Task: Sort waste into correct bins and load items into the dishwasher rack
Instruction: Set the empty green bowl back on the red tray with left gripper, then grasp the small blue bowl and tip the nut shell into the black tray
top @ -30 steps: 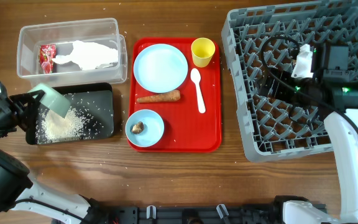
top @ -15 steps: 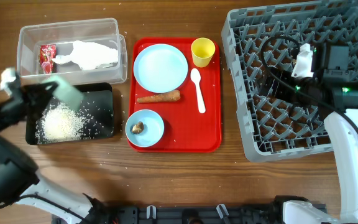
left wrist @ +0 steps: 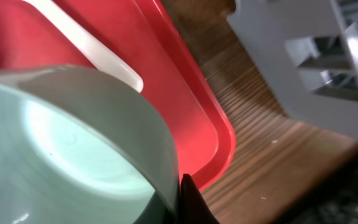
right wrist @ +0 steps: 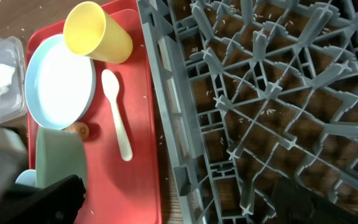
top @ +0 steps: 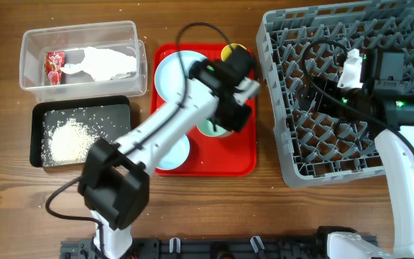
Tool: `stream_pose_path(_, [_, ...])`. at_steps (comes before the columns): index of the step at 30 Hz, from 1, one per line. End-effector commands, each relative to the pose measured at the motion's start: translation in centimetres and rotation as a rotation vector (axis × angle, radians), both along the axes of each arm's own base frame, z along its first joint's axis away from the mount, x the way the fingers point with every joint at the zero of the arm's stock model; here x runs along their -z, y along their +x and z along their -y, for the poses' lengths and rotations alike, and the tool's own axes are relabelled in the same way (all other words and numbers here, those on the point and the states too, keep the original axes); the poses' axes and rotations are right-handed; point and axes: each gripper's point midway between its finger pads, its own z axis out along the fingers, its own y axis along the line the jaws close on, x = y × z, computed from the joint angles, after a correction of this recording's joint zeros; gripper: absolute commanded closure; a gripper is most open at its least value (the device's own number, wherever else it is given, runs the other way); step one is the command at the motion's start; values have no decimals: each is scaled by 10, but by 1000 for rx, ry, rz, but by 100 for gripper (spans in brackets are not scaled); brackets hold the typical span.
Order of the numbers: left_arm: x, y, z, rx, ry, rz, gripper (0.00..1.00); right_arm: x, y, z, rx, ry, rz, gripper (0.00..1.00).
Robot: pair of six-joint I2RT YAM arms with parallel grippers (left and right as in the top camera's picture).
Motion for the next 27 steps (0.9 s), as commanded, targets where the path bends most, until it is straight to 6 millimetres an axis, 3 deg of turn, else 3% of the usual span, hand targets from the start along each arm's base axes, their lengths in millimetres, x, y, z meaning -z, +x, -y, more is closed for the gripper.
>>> stream_pose_path(1, [30, -5, 4, 38, 191, 87, 96, -3, 2, -1, -9, -9, 7, 0])
stream_pose_path(3, [48, -14, 9, 66, 224, 54, 96, -3, 3, -1, -12, -11, 8, 0])
stream_pose_path(6, [58, -27, 7, 91, 268, 15, 94, -3, 2, -1, -12, -11, 7, 0])
stream_pose_path(10, [58, -28, 6, 93, 274, 10, 35, -2, 2, -1, -12, -11, 6, 0])
stream_pose_path(12, [37, -16, 0, 23, 255, 23, 30, -2, 2, -1, -12, -10, 5, 0])
stream_pose_path(15, [-11, 25, -46, -257, 201, 35, 28, -2, 1, -1, -12, -10, 2, 0])
stream_pose_path(16, [-18, 38, -78, -386, 205, 9, 28, -2, 1, -1, -12, -11, 3, 0])
stream_pose_path(17, [-18, 43, -95, -448, 218, -14, 30, -2, 1, -1, -12, -11, 3, 0])
stream_pose_path(20, [1, 50, -133, -606, 251, -74, 34, -3, 3, -1, -12, -11, 9, 0])
stream_pose_path(21, [19, 48, -141, -660, 256, -101, 36, -3, 3, -1, -12, -11, 9, 0])
stream_pose_path(23, [47, 31, -143, -704, 286, -151, 41, -3, 3, -1, -13, -11, 9, 0])
stream_pose_path(27, [61, 19, -148, -792, 318, -192, 52, -3, 3, -1, -11, -10, 9, 0])
